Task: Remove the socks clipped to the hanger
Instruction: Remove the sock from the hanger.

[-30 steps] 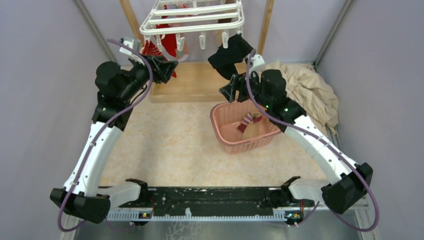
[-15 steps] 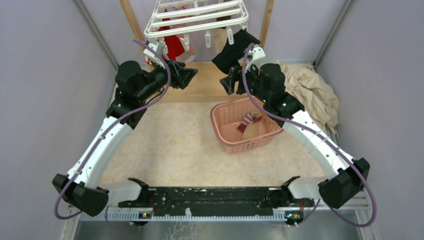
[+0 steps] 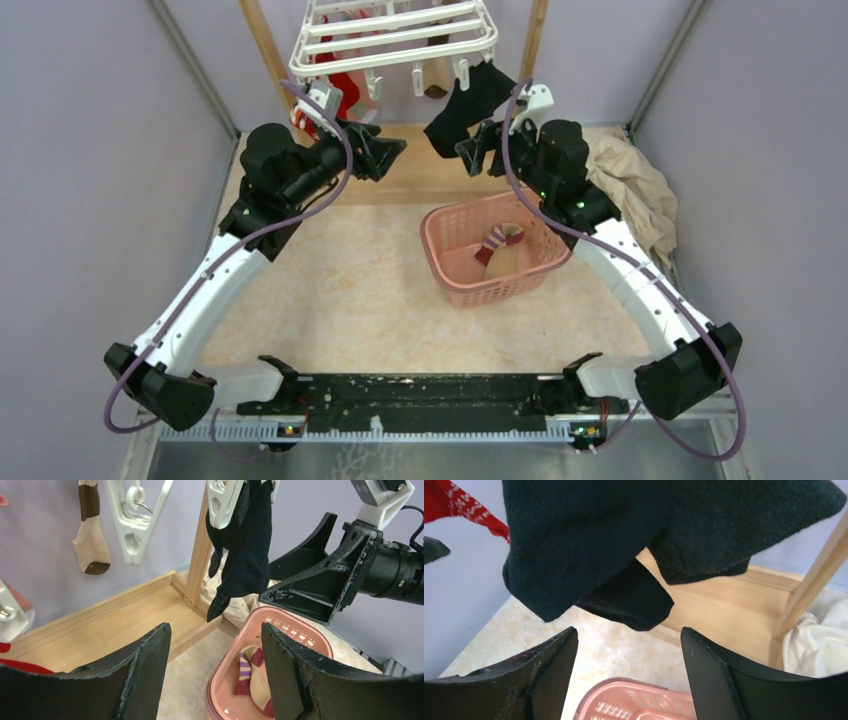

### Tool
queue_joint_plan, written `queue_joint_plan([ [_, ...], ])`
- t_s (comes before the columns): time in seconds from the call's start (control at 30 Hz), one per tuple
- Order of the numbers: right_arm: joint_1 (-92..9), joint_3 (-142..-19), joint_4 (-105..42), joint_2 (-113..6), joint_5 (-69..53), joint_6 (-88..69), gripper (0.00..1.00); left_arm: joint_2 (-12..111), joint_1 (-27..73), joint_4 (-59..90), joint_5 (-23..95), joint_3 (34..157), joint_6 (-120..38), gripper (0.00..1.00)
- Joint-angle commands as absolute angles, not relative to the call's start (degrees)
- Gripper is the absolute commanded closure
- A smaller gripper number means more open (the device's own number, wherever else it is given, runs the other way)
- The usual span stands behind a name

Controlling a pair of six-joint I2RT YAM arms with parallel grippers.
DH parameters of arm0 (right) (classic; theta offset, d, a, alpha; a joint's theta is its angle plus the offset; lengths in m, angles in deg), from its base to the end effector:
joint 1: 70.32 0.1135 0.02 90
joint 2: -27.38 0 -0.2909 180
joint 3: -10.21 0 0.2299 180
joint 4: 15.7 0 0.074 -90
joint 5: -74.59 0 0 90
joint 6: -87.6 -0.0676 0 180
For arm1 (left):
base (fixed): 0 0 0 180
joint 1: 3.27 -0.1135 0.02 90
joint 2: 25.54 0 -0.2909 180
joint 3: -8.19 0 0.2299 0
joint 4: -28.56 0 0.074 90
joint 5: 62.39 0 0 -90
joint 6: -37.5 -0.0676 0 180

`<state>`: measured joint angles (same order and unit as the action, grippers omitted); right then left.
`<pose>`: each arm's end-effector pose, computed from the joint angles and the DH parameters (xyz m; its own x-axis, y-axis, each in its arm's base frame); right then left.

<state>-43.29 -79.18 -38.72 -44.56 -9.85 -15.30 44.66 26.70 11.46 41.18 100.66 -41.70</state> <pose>0.2551 0.1375 0.4453 -0.2044 0.1451 -0.9681 -0.5053 0.8313 0.2314 0.2289 -0.1503 0.4869 -0.0522 -0.1801 -0.9823 0.6905 0.7041 -0.1659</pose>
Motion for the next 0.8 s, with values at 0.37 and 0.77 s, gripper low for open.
queue_joint_plan([
  [0.37,-44.7,-83.4,-22.5,-52.9,5.5,-21.1,0.24,45.3,28.5,11.2,39.1,103.1,-43.4,0.27],
  [0.77,-44.6,-85.2,-20.9,-56.9,-7.5,-22.2,0.29,45.7,28.6,11.1,38.9,103.1,-43.9,0.27],
])
